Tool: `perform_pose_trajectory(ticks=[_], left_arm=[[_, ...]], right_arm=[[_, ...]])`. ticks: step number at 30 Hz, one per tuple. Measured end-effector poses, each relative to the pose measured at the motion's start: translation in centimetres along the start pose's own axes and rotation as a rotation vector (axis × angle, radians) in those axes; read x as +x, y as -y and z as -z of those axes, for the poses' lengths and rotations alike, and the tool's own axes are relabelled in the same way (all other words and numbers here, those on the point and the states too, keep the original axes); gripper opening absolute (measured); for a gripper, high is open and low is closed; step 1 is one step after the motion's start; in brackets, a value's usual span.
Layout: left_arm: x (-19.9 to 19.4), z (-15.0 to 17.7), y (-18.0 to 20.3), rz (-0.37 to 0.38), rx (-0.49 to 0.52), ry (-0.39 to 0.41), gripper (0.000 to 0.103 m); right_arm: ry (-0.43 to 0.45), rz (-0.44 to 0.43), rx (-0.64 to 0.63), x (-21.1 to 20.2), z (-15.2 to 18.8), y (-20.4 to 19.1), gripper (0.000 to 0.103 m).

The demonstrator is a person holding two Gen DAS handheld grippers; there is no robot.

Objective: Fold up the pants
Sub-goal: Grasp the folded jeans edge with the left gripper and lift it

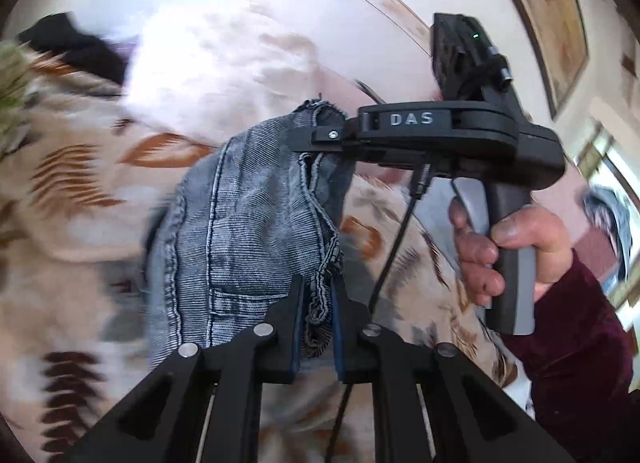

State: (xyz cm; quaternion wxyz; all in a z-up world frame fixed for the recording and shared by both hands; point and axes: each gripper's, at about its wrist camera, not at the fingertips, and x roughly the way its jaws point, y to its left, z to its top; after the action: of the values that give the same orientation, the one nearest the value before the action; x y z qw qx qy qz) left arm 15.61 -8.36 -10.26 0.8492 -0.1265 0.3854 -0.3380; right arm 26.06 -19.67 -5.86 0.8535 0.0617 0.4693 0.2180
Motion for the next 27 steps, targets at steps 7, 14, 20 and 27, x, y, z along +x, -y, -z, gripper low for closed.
perform_pose_trajectory(ticks=[7,14,20,27], left_arm=[[8.4,1.0,6.1,0.001,0.082,-0.129,0.014],[13.8,2.2,6.0,-0.001,0.093,-0.243,0.015],[10.0,2.1,6.3,0.158,0.108,-0.235,0.034],[2.7,1.5,4.7,-0.177,0.339,-0.078,0.042]], right_arm=[[0.098,-0.026,0.24,-4.3,6.2,12.6,0.012],[0.118,-0.09,0.442,-1.3,11.7,20.5,0.012],[0.137,-0.111,0.56,-1.0,14.0,22.9,0.032],[0.245,-0.042,0.551,-6.3,16.3,20.4,0.045]])
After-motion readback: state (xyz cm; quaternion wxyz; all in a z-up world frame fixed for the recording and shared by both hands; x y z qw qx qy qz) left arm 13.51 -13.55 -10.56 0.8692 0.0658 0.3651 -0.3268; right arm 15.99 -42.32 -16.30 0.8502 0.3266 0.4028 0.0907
